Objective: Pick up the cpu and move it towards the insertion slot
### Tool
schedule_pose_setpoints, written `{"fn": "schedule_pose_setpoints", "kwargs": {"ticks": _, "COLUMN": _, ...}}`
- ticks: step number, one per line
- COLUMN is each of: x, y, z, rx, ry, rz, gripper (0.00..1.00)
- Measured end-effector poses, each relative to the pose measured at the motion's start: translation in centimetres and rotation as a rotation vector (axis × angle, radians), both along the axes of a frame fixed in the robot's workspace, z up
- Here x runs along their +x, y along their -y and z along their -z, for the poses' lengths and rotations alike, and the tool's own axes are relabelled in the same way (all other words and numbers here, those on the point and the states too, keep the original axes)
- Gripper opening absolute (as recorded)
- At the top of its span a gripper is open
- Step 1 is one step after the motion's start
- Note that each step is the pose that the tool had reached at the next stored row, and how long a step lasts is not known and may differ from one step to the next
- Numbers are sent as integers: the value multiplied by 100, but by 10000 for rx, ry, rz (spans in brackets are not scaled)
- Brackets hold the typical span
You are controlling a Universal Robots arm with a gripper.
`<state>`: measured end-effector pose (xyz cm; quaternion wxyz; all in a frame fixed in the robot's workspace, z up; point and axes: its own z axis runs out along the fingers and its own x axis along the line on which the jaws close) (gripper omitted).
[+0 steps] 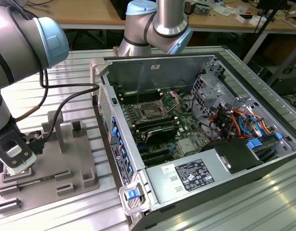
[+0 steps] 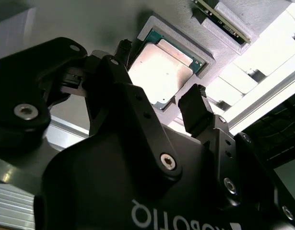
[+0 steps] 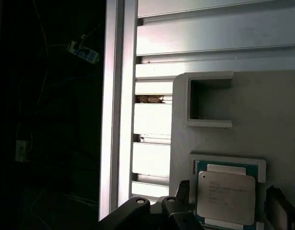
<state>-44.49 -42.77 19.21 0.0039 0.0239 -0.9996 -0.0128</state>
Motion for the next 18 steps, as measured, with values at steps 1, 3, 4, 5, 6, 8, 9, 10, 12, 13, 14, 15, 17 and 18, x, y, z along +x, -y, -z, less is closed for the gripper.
{"fn": "schedule_pose_setpoints", "kwargs": {"ticks": 1, "x": 0, "y": 0, "z": 7, "rx": 1, "ry": 0, "rz": 6, "gripper": 69}}
{"fn": "schedule_pose_setpoints", "kwargs": {"ticks": 3, "x": 0, "y": 0, "z": 22, "rx": 1, "ry": 1, "rz": 49, "gripper": 69}}
{"fn": "schedule_pose_setpoints", "kwargs": {"ticks": 4, "x": -1, "y": 0, "z": 30, "rx": 1, "ry": 1, "rz": 80, "gripper": 69}}
{"fn": "schedule_pose_setpoints", "kwargs": {"ticks": 5, "x": -1, "y": 0, "z": 35, "rx": 0, "ry": 0, "rz": 100, "gripper": 69}}
{"fn": "schedule_pose_setpoints", "kwargs": {"ticks": 6, "x": -1, "y": 0, "z": 37, "rx": 0, "ry": -1, "rz": 109, "gripper": 69}}
{"fn": "schedule_pose_setpoints", "kwargs": {"ticks": 8, "x": -1, "y": -1, "z": 40, "rx": 0, "ry": 0, "rz": 110, "gripper": 69}}
{"fn": "schedule_pose_setpoints", "kwargs": {"ticks": 9, "x": -1, "y": -1, "z": 41, "rx": 1, "ry": 1, "rz": 110, "gripper": 69}}
{"fn": "schedule_pose_setpoints", "kwargs": {"ticks": 10, "x": -1, "y": 0, "z": 41, "rx": 0, "ry": 1, "rz": 110, "gripper": 69}}
{"fn": "schedule_pose_setpoints", "kwargs": {"ticks": 12, "x": -1, "y": -1, "z": 41, "rx": 1, "ry": 1, "rz": 110, "gripper": 67}}
{"fn": "schedule_pose_setpoints", "kwargs": {"ticks": 13, "x": -1, "y": -1, "z": 42, "rx": 1, "ry": 1, "rz": 110, "gripper": 67}}
{"fn": "schedule_pose_setpoints", "kwargs": {"ticks": 14, "x": -1, "y": -1, "z": 42, "rx": 1, "ry": 1, "rz": 110, "gripper": 60}}
{"fn": "schedule_pose_setpoints", "kwargs": {"ticks": 15, "x": -1, "y": -1, "z": 42, "rx": 1, "ry": 1, "rz": 110, "gripper": 60}}
{"fn": "schedule_pose_setpoints", "kwargs": {"ticks": 17, "x": -1, "y": -1, "z": 42, "rx": 0, "ry": 1, "rz": 110, "gripper": 60}}
{"fn": "schedule_pose_setpoints", "kwargs": {"ticks": 18, "x": -1, "y": -1, "z": 42, "rx": 1, "ry": 1, "rz": 110, "gripper": 60}}
